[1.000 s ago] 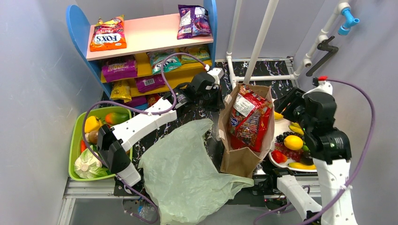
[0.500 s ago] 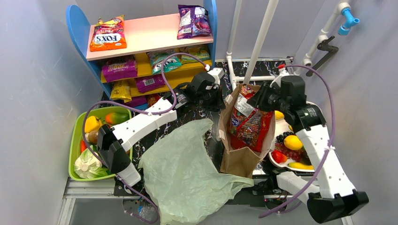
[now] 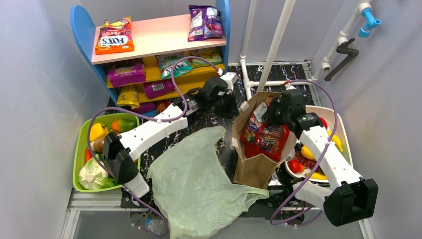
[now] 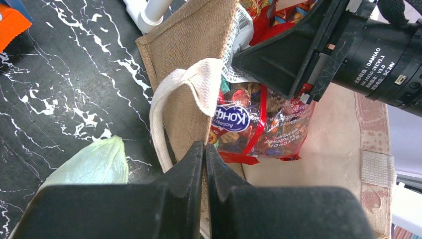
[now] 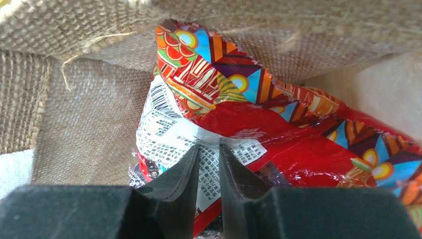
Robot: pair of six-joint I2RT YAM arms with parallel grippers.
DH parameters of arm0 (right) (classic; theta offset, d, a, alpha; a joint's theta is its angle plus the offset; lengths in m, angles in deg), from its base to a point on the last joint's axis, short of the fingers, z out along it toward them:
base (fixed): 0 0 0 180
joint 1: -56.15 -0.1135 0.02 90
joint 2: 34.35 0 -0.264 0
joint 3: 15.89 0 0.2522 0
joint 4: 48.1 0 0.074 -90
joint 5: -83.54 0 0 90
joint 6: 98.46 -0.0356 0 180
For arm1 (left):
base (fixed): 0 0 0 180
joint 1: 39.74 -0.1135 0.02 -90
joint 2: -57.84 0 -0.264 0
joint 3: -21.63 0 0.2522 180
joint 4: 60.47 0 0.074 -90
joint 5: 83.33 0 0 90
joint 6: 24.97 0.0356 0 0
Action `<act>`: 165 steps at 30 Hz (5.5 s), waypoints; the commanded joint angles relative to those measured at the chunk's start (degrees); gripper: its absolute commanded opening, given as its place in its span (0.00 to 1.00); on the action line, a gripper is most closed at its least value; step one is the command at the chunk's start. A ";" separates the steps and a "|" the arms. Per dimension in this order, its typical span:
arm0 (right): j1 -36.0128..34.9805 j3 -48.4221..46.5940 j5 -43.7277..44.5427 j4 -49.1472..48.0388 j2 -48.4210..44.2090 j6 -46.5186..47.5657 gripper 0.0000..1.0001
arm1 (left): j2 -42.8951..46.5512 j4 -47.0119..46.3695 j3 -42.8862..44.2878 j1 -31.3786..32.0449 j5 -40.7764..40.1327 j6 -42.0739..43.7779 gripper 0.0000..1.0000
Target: Place the food into the grocery bag and tie it
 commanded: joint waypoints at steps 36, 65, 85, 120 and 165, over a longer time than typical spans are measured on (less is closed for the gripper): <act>-0.76 -8.21 -12.47 4.46 -15.36 0.44 0.69 | 3.52 30.75 -2.51 6.63 -23.31 -3.52 0.89; -0.73 -5.16 -10.38 6.15 -18.56 0.99 0.70 | -14.69 38.25 -0.78 22.85 -39.69 -20.10 0.53; -0.72 -4.03 -10.04 5.59 -19.38 1.31 0.69 | -14.25 39.51 -4.20 23.53 -39.03 -23.36 0.15; -1.79 -18.99 -37.63 -5.70 -9.84 -8.83 0.68 | 34.63 27.21 -7.05 22.88 -47.28 4.52 0.00; -33.94 -12.90 -16.99 -20.55 20.51 -17.23 0.78 | 70.37 29.79 -25.94 22.92 -63.06 -3.86 0.00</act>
